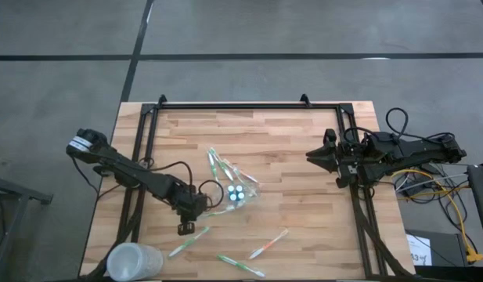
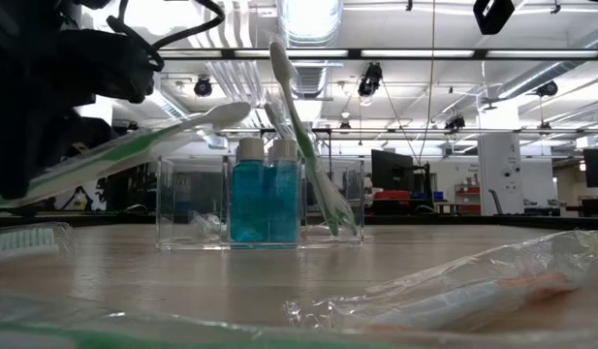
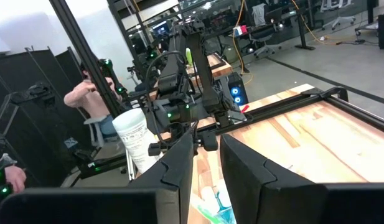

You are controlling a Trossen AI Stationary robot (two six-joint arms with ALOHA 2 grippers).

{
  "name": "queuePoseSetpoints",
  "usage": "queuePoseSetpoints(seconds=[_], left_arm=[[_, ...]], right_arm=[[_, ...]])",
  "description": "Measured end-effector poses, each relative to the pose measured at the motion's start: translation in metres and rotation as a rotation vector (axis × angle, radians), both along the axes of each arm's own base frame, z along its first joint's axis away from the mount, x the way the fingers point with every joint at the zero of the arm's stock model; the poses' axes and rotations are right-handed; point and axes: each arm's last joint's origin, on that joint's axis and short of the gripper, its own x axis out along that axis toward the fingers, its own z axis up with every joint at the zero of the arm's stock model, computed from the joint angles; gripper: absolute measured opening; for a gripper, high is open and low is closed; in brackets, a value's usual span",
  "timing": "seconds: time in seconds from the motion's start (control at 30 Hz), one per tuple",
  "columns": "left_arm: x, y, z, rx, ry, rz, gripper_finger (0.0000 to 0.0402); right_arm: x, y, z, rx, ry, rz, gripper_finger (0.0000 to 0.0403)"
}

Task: Pick & Place toothbrushing station
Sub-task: Move the green toothbrush on the table

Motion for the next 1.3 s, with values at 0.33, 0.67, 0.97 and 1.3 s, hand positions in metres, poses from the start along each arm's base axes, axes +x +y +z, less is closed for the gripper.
queuePoseSetpoints(seconds=[0.33, 0.67, 0.97, 1.3], left_arm=[[-0.008, 0.003, -0.018, 0.012, 0.07, -0.017, 0.0037], [-0.007, 0.002, -0.037, 0.029, 0.099, -0.031, 0.0037], [-0.004, 0.0, -0.04, 0.009, 0.092, -0.039, 0.0051], [-0.003, 0.0, -0.039, -0.007, 0.094, -0.009, 0.0079]], right_arm=[[0.0, 0.0, 0.0, 0.0, 0.0, 0.0, 0.007], [0.0, 0.0, 0.0, 0.0, 0.0, 0.0, 0.0079], [0.0, 0.0, 0.0, 0.0, 0.001, 0.0, 0.0068], [0.0, 0.0, 0.0, 0.0, 0.0, 0.0, 0.008]])
